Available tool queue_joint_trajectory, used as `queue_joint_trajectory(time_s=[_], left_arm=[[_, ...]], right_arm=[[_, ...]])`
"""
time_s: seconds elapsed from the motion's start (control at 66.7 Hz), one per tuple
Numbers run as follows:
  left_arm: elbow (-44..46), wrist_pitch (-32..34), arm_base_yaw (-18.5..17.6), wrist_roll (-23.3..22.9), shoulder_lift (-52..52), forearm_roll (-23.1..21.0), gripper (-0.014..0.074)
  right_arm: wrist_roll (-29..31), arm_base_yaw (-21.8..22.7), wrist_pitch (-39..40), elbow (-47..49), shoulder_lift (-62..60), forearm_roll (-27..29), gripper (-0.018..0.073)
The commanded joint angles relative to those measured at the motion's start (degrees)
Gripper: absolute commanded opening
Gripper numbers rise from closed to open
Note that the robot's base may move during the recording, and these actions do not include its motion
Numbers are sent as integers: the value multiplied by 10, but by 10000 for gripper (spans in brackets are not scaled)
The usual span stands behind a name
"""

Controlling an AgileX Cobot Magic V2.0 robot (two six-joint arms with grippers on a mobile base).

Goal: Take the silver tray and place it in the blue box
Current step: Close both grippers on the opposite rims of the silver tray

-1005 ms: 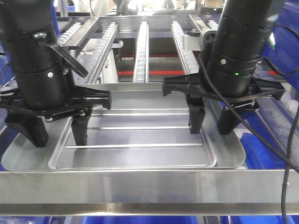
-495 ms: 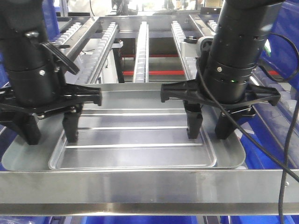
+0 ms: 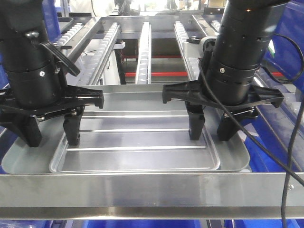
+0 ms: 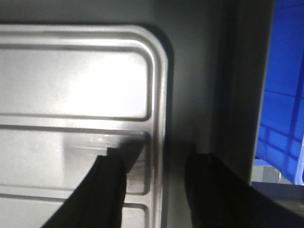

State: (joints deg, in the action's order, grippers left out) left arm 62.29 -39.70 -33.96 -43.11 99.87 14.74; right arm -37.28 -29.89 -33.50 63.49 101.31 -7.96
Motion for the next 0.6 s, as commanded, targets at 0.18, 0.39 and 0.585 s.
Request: queue_joint_trajectory(time_s=[0.18, 0.39, 0.585], left_arm=[[16, 6, -1, 10, -22, 1, 296], [16, 6, -1, 10, -19, -16, 296], [16, 6, -1, 10, -19, -16, 279]], right_arm=[[6, 0, 21, 17, -27, -11, 414], [6, 0, 20, 17, -26, -11, 414], [6, 0, 8, 17, -18, -11, 414]])
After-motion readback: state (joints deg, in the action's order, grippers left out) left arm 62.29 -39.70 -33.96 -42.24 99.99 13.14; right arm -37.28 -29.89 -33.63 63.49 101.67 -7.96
